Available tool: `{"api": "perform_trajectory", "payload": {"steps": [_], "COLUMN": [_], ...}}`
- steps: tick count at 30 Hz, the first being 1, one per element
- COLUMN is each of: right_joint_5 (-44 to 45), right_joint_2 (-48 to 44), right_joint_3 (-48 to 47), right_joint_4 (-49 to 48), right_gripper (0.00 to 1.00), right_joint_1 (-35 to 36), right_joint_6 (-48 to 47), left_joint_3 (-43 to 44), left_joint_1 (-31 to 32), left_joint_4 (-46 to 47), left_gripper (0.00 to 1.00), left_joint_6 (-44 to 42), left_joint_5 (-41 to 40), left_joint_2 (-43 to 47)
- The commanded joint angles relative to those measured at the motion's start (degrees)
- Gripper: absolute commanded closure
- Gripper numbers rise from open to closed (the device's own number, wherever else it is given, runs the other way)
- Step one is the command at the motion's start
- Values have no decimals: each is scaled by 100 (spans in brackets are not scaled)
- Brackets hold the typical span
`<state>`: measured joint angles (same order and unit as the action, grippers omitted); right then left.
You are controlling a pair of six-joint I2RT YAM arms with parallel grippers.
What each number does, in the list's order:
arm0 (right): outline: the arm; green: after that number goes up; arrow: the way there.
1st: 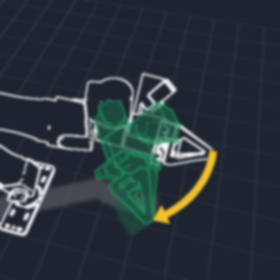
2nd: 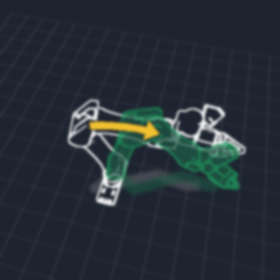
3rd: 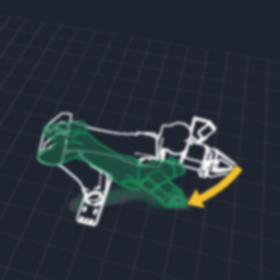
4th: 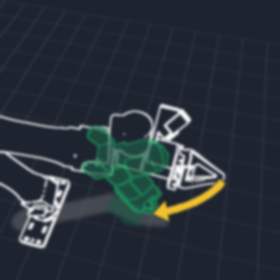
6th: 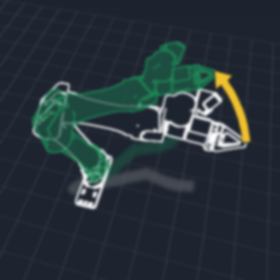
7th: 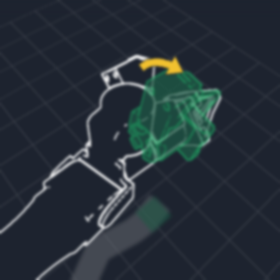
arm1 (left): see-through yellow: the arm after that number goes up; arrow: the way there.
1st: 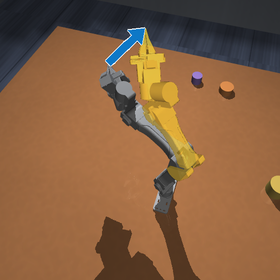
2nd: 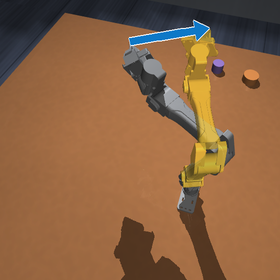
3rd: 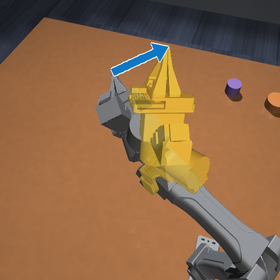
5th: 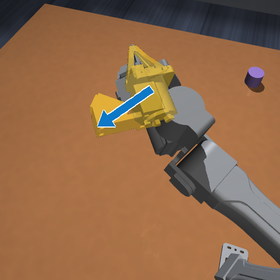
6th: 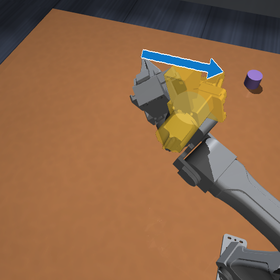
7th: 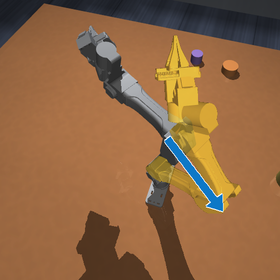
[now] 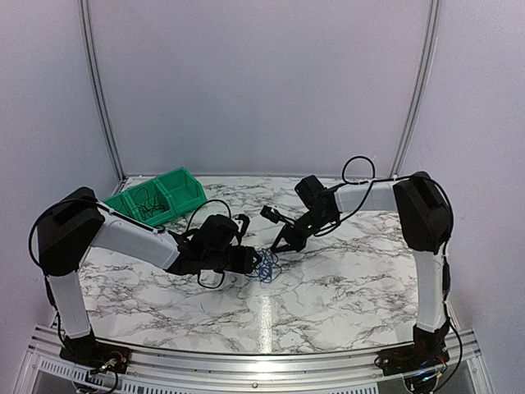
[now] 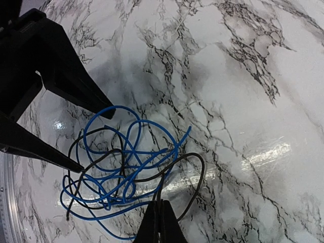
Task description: Untangle the cables
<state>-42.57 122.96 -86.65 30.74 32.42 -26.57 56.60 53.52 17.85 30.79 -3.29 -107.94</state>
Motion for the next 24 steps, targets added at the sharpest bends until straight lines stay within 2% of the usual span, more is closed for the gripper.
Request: {"api": "perform_trajectory", "payload": {"steps": [1, 6, 18, 24], "right_joint_5": [-169, -164, -246, -405], "right_joint_2": [-687, -1498, -2529, -2891], "right_joint_3": [-131, -12, -1267, -1897], "right_joint_4": [43, -4, 962, 1022], "right_gripper": [100, 100, 100, 100], "right_joint_1": [60, 105, 123, 121], "right_joint_6": [87, 280, 290, 545], "left_joint_3": [185, 398, 610, 341], "left_joint_1": [11, 10, 10, 16], "left_joint_4": [616, 1144, 2222, 2507], "left_gripper": [52, 55, 86, 92], "left_joint_6": [128, 287, 899, 972], "left_joint_5": [-49, -25, 311, 388], "left_joint_2": [-226, -633, -1772, -1798]}}
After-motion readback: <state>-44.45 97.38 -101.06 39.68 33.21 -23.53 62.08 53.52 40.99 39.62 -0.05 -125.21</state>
